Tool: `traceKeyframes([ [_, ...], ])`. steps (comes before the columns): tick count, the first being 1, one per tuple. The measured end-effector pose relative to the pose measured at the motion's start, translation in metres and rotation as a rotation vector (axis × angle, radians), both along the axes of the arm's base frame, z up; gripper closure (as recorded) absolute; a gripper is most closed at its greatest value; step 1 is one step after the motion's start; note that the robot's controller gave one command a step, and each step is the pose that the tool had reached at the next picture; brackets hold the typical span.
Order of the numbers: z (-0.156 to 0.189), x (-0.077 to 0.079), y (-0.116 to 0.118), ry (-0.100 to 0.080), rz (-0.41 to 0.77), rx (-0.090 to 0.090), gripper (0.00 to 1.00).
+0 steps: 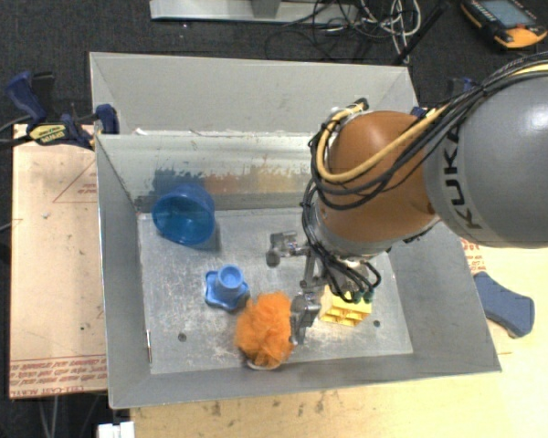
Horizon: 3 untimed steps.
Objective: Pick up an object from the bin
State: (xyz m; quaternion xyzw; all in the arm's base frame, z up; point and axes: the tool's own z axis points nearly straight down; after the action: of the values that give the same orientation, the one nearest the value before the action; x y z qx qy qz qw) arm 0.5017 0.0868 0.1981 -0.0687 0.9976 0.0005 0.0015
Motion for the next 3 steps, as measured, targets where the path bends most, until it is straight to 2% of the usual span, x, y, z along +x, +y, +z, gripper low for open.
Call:
traceKeyframes([
  [1,-0.04,-0.024,0.017,0.004,0.188,-0.001,0.0],
  [2,-0.067,-0.022,0.012,0.004,0.112,0.0,0.0],
  [3,-0.114,-0.017,0.012,-0.018,0.367,0.0,0.0],
])
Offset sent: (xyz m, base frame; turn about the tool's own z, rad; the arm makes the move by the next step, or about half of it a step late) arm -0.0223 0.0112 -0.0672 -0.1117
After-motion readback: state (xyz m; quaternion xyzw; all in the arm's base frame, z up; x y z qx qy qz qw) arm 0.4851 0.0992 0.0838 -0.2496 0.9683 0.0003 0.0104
